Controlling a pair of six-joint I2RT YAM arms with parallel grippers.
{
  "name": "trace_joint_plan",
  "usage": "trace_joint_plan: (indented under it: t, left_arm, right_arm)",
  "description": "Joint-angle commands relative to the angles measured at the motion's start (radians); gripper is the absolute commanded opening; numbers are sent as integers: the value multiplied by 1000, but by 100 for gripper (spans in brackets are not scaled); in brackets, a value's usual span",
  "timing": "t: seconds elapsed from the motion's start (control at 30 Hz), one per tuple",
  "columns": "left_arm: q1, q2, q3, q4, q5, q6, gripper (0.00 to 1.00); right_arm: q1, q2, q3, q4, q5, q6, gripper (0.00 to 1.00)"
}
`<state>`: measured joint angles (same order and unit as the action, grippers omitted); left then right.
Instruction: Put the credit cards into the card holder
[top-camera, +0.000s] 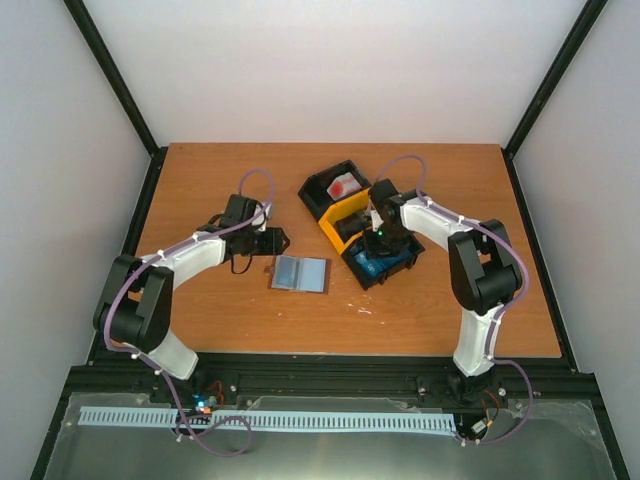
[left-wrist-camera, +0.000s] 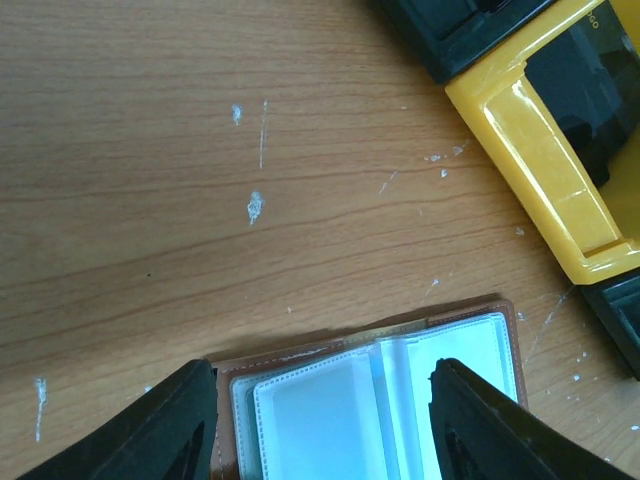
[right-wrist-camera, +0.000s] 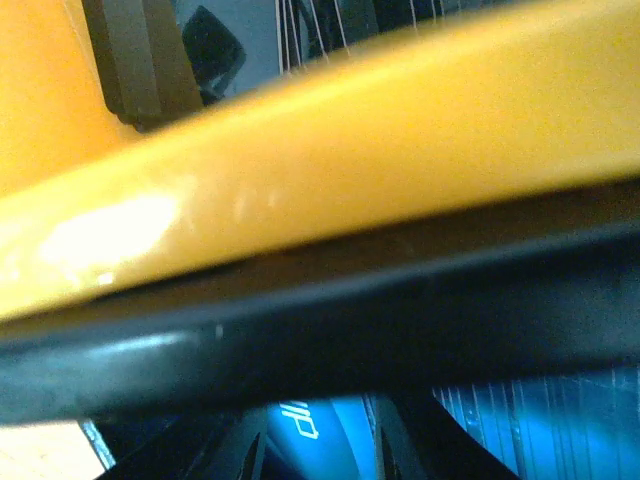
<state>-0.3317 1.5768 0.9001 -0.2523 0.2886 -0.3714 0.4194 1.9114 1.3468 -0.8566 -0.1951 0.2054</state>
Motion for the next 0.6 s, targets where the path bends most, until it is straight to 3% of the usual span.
trace_joint_plan:
  t: [0.0,0.1,0.4,0.57]
  left_arm:
    - [6,13,44,48,26,42,59]
    - [3,23,58,73,85,60,57]
    - [-134,102,92,235,178,116,34]
    - [-221,162,105,298,160,122,32]
  right_arm:
    - [-1,30,31,11,14,-17,29]
    - [-1,39,31,9,5,-17,26]
    - [0,24,35,7,15,-3,17]
    - [0,30,28,-4,-16,-18,17]
